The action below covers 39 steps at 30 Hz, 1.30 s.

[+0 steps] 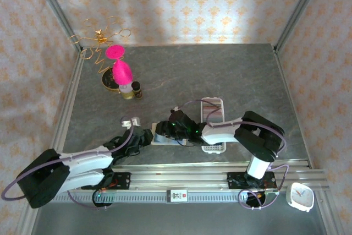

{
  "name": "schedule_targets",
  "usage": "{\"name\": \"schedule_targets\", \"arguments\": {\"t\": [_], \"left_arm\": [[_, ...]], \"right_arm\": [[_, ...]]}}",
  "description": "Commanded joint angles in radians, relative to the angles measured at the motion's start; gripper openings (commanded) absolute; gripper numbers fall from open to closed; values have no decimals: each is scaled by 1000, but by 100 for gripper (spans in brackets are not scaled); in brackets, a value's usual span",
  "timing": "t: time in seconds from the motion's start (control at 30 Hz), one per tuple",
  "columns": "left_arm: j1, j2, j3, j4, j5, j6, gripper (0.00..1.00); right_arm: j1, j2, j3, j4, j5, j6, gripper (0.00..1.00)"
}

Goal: Put the credit cards into the card holder

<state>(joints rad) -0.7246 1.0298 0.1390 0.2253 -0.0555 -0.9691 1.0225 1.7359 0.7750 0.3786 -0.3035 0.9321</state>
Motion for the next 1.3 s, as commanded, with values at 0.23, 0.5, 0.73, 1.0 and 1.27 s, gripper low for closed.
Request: {"name": "schedule_targets", "arguments": {"t": [0.23,0.5,0.73,1.0,1.27], "left_arm": [[4,-250,-41,-222,-147,-45,29],[5,-217,20,-200,-69,16,43],[5,-136,34,-102,37,70,53],[4,-71,46,-19,94,80,59],[4,-52,51,-15,105,88,60]], "right_arm": [[7,17,24,-39,32,13,59],[6,-214,10,-110,143,-196,62],[7,-642,-36,-286,300,-617,70],[6,-1128,-159,-491,275,-1336,82],[4,-1184,-147,-887,465,-1761,100]]}}
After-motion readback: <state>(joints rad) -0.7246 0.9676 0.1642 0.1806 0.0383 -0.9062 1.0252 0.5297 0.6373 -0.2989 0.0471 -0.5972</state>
